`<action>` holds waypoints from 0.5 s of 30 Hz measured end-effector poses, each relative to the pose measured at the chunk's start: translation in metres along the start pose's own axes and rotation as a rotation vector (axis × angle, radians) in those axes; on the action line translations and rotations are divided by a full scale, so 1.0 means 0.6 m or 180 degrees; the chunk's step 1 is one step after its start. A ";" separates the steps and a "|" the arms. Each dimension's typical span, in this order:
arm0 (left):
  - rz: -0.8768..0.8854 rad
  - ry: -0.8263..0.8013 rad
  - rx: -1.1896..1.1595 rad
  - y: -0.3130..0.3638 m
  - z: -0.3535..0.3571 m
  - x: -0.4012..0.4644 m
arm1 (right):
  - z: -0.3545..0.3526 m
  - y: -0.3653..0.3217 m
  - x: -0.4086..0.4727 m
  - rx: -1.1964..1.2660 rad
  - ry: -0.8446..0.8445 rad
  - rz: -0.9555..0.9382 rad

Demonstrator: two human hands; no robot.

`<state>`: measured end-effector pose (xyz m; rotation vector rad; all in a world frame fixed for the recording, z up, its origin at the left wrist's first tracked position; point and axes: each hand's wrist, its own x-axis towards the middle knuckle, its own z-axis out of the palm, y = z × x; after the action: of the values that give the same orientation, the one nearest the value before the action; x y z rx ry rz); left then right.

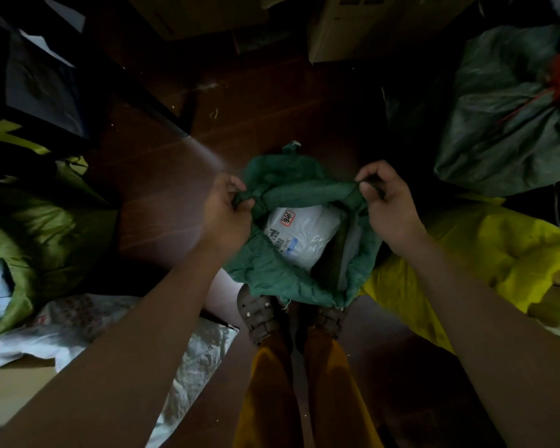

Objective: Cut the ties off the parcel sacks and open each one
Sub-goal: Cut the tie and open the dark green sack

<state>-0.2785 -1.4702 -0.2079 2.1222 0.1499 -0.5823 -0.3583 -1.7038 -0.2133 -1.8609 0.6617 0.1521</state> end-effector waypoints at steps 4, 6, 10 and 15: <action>-0.0308 0.0058 -0.0713 -0.007 -0.001 0.005 | 0.010 -0.009 -0.003 0.0294 -0.0176 0.0279; -0.0468 0.0035 -0.0753 -0.004 0.001 0.009 | 0.016 -0.016 -0.002 0.0558 -0.0275 0.0610; -0.0693 -0.0149 -0.0825 0.012 0.001 0.014 | 0.013 -0.028 -0.001 0.0894 -0.0548 0.0848; 0.0104 -0.0815 0.0495 0.002 -0.015 0.002 | 0.011 -0.021 -0.003 0.0153 -0.0658 0.0441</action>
<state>-0.2739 -1.4638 -0.2031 2.1717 -0.0758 -0.8632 -0.3520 -1.6942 -0.2048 -1.7253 0.6440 0.4098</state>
